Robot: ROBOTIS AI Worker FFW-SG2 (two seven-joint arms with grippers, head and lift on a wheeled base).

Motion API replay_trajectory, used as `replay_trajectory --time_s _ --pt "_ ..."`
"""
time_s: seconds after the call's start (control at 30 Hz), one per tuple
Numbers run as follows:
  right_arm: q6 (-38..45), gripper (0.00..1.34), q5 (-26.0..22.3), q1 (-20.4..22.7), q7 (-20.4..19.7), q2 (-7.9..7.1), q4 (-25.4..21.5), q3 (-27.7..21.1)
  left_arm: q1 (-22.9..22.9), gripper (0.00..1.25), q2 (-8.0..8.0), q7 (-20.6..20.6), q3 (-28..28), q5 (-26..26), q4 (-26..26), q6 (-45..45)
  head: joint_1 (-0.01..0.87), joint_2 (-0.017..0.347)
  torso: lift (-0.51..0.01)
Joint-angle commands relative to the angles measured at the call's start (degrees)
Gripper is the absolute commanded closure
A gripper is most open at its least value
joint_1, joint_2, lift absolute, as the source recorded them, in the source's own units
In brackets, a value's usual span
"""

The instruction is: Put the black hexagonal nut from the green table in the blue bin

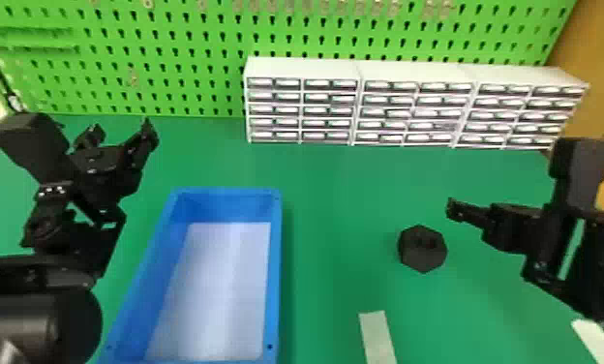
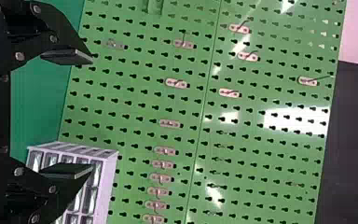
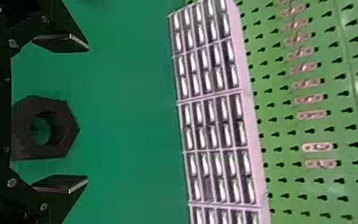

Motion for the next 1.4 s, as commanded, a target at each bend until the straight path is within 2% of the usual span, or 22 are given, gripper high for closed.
replay_trajectory --time_s 0.0,0.2,0.53,0.87,1.07,1.37 --pt "6.7 0.28 1.7 -1.1 -0.1 -0.61 -1.3 -0.5 0.0 0.43 0.00 0.0 0.1 0.0 0.0 0.0 0.692 0.008 -0.097" --pt "14.6 0.28 1.7 -3.2 -0.1 -2.10 -1.6 -0.7 0.0 0.43 0.00 0.0 -0.1 0.0 0.0 0.0 0.692 0.008 -0.097" --pt "20.3 0.28 -0.7 -3.7 -0.1 -4.21 -1.9 -1.8 0.1 0.43 0.00 0.0 0.0 0.0 0.0 0.0 0.692 0.008 -0.097" --pt "20.3 0.28 -2.4 -4.1 -0.1 -6.14 -1.9 -1.5 0.1 0.43 0.00 0.0 0.0 0.0 0.0 0.1 0.692 0.008 -0.097" --pt "20.3 0.28 -3.4 -4.8 -0.1 -8.16 -1.9 -0.9 -0.1 0.43 0.00 0.0 -0.1 0.0 0.0 0.1 0.692 0.008 -0.097" --pt "20.3 0.29 -3.1 -4.8 -0.1 -7.81 -1.7 -0.6 0.0 0.43 0.00 0.0 -0.2 0.1 0.1 0.2 0.692 0.008 -0.097"
